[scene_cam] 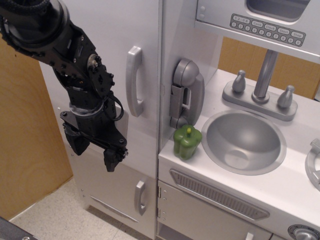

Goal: Open fridge

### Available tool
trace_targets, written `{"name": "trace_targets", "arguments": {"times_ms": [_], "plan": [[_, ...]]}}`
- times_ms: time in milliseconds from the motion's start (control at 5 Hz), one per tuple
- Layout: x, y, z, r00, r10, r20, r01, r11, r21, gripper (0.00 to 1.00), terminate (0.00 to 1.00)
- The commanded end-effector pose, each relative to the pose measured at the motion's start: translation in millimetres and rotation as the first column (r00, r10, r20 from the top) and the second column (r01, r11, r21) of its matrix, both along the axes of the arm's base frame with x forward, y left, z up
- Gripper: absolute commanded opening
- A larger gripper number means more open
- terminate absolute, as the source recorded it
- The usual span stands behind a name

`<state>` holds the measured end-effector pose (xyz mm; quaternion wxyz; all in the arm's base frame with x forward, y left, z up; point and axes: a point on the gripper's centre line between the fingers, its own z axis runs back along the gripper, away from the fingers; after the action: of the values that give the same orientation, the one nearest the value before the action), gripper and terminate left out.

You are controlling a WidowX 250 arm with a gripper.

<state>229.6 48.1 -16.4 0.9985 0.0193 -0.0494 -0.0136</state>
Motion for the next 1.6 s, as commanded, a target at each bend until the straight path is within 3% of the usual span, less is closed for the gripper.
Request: {"name": "trace_targets", "arguments": {"times_ms": [0, 400, 600, 1000, 1400], "plan": [[0, 0, 0, 1.000, 0.000, 0.000, 0.000, 1.000, 0.000, 1.00, 0.00], [25, 8, 33, 0.995, -0.076, 0.063, 0.073, 0.996, 0.053, 1.00, 0.00], [36, 5, 53, 0.988, -0.083, 0.134, 0.071, 0.993, 0.089, 1.00, 0.00], [57, -3, 78, 0.966, -0.077, 0.248, 0.061, 0.996, 0.072, 1.00, 0.00], [82, 4, 81, 0.949, 0.015, 0.315, -0.040, 0.996, 0.074, 1.00, 0.00]]}}
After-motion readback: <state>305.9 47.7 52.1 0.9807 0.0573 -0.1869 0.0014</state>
